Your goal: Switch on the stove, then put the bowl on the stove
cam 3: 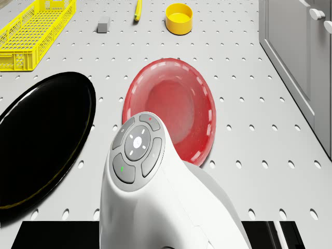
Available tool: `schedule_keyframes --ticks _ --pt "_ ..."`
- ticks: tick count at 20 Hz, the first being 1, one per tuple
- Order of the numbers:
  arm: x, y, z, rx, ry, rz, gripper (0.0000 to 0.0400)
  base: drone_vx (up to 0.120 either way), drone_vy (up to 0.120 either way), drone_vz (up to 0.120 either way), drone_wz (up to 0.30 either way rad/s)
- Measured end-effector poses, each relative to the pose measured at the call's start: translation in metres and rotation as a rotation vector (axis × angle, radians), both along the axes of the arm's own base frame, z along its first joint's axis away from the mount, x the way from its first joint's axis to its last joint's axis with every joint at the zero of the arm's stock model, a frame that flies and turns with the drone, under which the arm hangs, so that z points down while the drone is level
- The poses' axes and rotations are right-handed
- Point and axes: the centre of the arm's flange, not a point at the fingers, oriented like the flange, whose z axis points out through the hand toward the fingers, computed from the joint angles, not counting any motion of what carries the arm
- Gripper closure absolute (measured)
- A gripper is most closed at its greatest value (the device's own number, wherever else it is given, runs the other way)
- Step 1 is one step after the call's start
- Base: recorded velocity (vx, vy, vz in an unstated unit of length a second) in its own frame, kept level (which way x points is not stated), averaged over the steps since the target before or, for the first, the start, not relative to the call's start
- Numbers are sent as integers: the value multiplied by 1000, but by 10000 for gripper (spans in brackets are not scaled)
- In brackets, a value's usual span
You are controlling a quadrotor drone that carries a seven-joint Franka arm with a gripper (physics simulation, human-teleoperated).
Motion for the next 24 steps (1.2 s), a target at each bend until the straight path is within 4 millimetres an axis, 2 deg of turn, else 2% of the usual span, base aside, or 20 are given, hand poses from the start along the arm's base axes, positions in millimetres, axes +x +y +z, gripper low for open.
schedule_keyframes --ticks 24 --pt "0 0 0 0 0 0 0 120 0 0 0"
